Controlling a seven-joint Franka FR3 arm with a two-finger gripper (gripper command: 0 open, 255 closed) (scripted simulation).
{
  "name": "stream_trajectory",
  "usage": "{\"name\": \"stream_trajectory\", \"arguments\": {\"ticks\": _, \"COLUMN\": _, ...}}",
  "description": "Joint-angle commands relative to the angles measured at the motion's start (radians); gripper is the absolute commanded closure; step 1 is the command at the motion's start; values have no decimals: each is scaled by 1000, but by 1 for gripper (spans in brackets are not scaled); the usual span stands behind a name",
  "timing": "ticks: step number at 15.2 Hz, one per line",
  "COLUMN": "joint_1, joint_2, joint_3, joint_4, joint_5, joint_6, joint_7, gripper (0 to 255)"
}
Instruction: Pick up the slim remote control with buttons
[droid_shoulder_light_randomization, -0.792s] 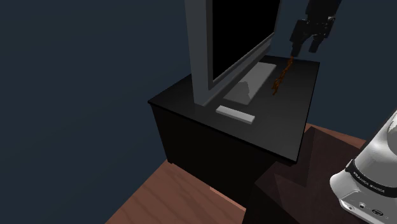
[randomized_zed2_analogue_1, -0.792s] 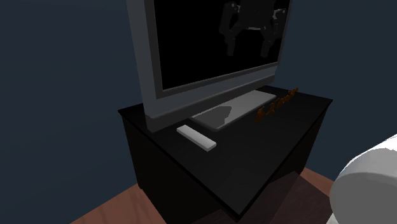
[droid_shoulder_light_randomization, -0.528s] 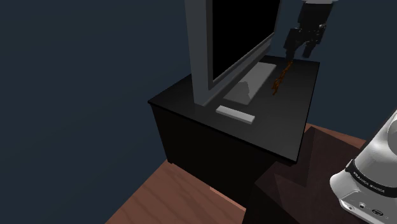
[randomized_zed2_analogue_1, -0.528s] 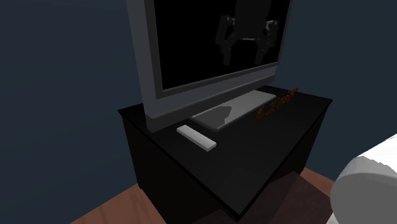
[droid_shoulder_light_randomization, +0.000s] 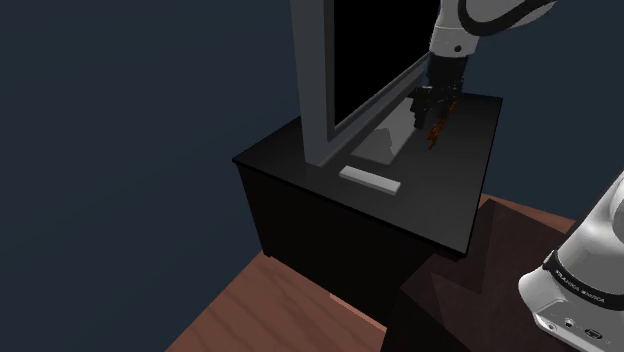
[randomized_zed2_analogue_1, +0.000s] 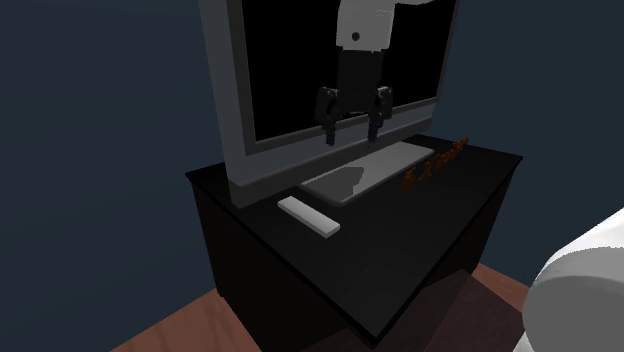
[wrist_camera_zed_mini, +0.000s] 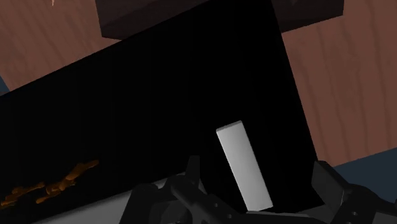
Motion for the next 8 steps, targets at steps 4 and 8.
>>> {"name": "stream_trajectory", "arguments": {"ticks": 4, "joint_1": 11, "joint_2": 174, "joint_3": 2, "joint_4": 7, "joint_5": -10, "joint_6": 163, "joint_7": -39, "gripper": 0}}
{"name": "stream_trajectory", "arguments": {"ticks": 8, "joint_1": 20, "joint_2": 322, "joint_3": 8, "joint_4": 33, "joint_5": -18, "joint_6": 281, "joint_7": -62, "gripper": 0}}
